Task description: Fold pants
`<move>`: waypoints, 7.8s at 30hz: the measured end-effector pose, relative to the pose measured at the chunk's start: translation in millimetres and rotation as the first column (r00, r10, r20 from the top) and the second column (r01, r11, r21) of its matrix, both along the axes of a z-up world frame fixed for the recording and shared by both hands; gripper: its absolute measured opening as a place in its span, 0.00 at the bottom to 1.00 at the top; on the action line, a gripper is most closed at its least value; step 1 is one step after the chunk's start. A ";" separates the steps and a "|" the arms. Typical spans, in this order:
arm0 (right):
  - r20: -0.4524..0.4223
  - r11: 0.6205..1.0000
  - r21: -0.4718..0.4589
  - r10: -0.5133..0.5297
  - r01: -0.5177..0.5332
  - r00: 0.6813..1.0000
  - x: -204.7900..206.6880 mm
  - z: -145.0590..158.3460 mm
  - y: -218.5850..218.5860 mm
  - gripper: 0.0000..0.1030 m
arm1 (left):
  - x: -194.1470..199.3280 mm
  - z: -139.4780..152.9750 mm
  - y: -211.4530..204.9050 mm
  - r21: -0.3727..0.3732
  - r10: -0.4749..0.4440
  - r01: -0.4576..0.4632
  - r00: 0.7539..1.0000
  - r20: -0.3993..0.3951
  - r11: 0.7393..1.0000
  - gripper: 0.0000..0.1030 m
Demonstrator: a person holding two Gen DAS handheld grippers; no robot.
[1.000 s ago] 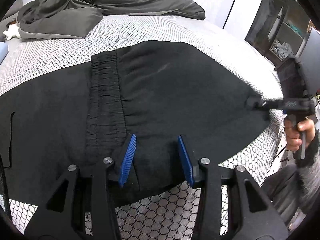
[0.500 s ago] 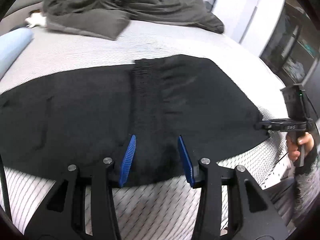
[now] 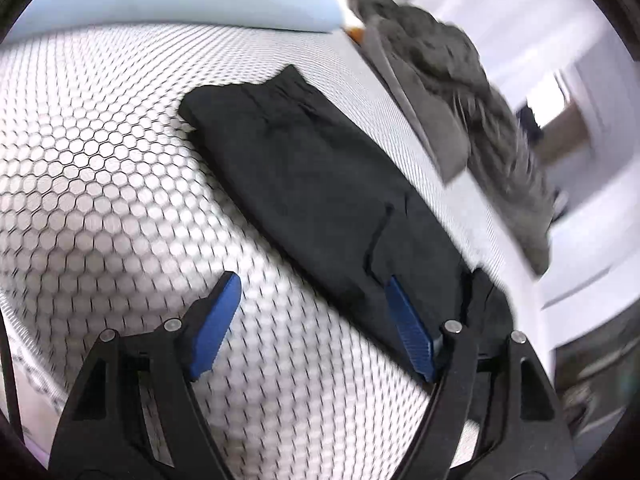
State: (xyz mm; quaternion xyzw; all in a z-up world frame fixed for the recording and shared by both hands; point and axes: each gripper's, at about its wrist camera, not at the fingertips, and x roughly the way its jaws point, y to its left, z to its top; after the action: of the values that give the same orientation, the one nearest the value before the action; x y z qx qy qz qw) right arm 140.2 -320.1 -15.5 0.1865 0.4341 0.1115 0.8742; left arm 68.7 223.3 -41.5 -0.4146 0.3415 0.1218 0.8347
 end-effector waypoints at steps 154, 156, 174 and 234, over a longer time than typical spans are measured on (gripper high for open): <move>-0.045 0.933 0.343 0.135 -0.112 0.990 71.5 -42.9 63.8 0.20 | 131.2 11.1 -227.4 0.449 -0.595 0.596 0.787 -0.163 0.666 0.61; -0.032 0.943 0.319 0.110 -0.094 0.993 76.6 -37.1 64.0 0.13 | 130.8 12.2 -226.9 0.445 -0.598 0.596 0.786 -0.154 0.669 0.61; -0.065 0.891 0.432 0.183 -0.138 0.981 61.5 -47.4 49.4 0.41 | 126.8 15.4 -223.5 0.427 -0.601 0.600 0.785 -0.150 0.677 0.61; 0.021 0.871 -0.437 0.262 -0.227 0.965 65.9 -23.7 131.7 0.31 | 136.4 4.6 -257.6 0.490 -0.770 0.742 0.606 -0.199 0.457 0.34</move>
State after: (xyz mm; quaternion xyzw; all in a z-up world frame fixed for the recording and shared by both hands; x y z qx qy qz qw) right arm 206.1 -188.3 -39.2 -0.0720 0.4328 0.1300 0.8892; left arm 205.1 -34.2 -36.9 0.0231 0.4204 -0.1832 0.8883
